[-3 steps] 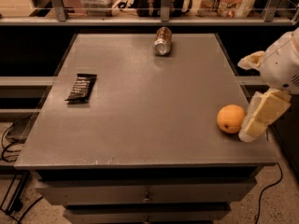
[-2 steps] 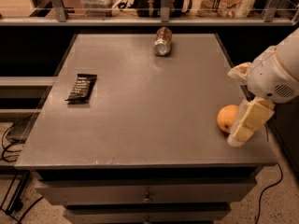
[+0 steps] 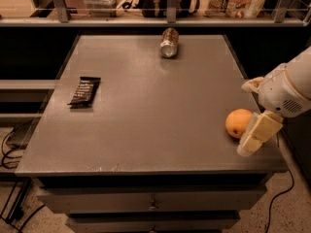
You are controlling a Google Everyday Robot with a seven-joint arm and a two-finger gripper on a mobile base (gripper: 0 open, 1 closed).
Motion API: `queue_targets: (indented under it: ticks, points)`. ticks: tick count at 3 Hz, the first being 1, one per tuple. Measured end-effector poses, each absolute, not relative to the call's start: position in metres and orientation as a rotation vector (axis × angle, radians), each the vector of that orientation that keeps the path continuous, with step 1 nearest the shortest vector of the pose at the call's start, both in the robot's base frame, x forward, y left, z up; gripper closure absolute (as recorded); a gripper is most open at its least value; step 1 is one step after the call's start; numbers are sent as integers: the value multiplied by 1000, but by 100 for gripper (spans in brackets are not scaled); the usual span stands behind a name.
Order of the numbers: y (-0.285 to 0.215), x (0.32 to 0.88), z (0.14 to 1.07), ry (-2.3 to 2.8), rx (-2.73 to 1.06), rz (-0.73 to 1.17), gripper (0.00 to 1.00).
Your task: Move orange near rxbar chocolate
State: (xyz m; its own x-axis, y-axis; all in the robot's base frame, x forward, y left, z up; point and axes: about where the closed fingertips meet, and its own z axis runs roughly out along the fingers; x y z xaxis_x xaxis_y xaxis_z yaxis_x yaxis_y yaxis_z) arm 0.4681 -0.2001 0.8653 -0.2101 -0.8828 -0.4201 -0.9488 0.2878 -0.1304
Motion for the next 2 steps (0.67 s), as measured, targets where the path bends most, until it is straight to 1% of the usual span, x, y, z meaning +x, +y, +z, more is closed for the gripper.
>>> queue_targets:
  ticks: [1,2]
  points:
    - [-203,471,853,2178,-1609,240,18]
    - [-211,474,844,2214,-1569,261,40]
